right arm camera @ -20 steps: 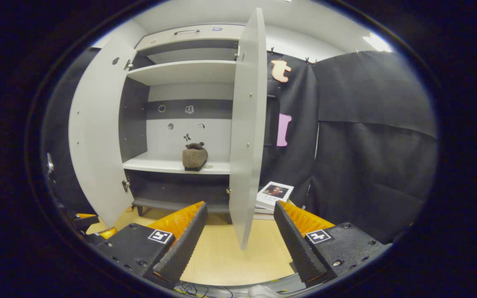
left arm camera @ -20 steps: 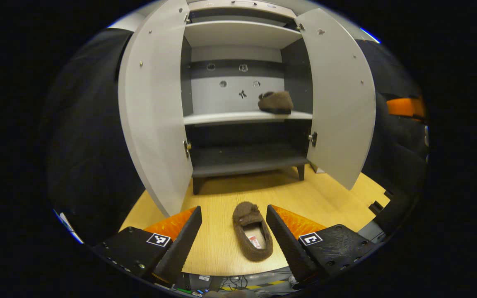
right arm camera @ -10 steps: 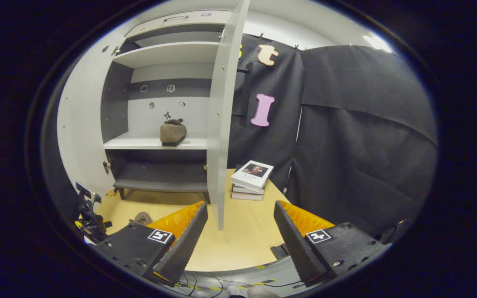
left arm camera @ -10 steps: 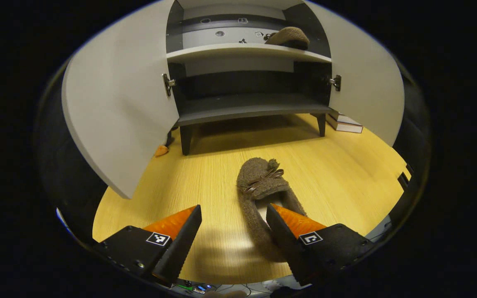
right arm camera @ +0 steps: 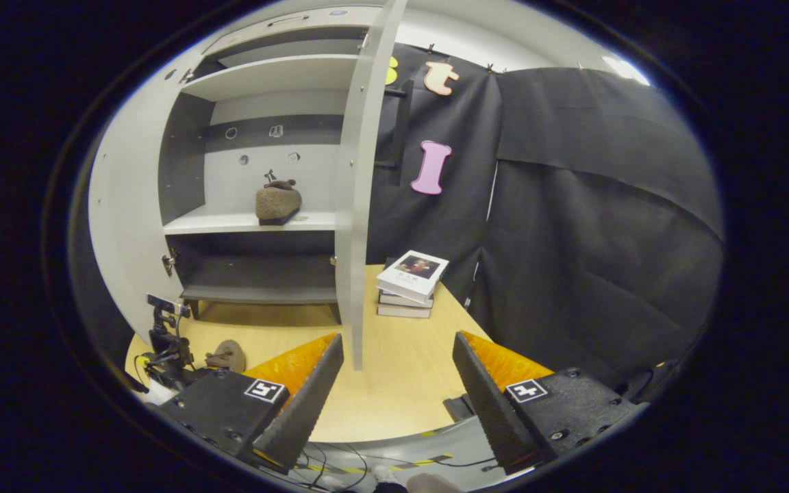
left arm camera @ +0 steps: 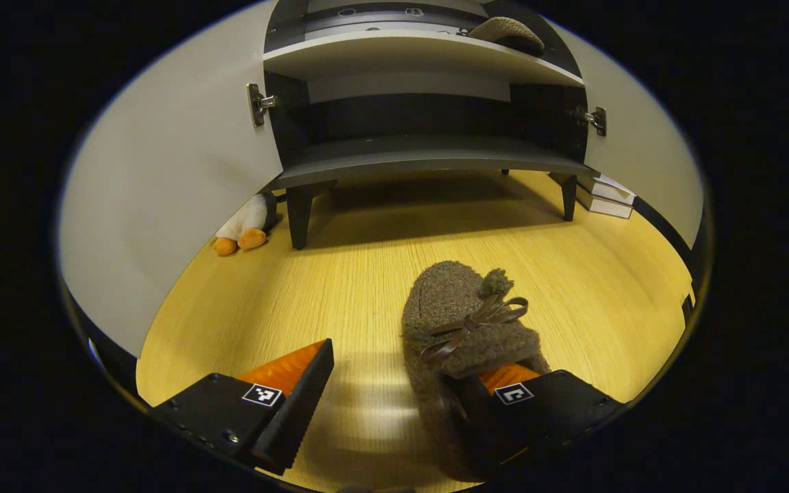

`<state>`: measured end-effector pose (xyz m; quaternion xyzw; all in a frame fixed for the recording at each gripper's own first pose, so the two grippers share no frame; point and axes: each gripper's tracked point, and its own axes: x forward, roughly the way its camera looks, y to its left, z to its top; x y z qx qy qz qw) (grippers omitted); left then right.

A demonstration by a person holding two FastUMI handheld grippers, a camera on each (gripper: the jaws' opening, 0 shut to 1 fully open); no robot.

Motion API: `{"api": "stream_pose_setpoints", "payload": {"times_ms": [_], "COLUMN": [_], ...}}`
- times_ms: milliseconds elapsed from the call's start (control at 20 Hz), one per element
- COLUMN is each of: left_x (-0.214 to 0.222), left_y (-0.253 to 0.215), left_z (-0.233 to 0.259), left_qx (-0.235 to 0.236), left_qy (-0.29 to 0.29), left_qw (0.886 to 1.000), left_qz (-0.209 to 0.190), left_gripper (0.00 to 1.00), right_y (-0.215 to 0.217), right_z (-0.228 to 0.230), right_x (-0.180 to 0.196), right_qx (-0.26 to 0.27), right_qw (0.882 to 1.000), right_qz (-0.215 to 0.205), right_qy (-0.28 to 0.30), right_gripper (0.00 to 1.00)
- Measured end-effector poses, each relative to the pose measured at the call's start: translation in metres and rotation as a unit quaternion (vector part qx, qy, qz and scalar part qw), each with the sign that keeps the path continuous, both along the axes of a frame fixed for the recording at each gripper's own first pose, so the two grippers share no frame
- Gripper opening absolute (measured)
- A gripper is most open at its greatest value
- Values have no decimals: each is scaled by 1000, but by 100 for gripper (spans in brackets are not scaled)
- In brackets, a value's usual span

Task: Grab one shoe with the right hand and put it into the shoe cabinet, grab the other shoe with the left hand and put it into the shoe cabinet; then close the right door with the right hand and the left door with the left hand.

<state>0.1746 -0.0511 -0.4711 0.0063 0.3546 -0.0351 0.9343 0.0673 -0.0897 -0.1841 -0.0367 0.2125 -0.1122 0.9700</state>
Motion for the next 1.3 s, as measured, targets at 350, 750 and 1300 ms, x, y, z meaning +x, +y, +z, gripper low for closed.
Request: {"api": "stream_pose_setpoints", "payload": {"times_ms": [350, 750, 1300], "left_x": [11, 3, 30], "left_y": [-19, -1, 29], "left_z": [-3, 43, 255], "left_qx": [-31, -18, -25], "left_qy": [-10, -32, -164], "left_qw": [999, 999, 986], "left_qz": [-29, -10, 30], "left_gripper": [23, 1, 1], "right_y": [9, 25, 60], "right_z": [5, 15, 52], "right_x": [7, 8, 34], "right_qx": [1, 7, 27], "right_qw": [1000, 998, 991], "right_qz": [21, 50, 107], "right_qy": [-6, -21, -75], "right_gripper": [100, 100, 100]}}
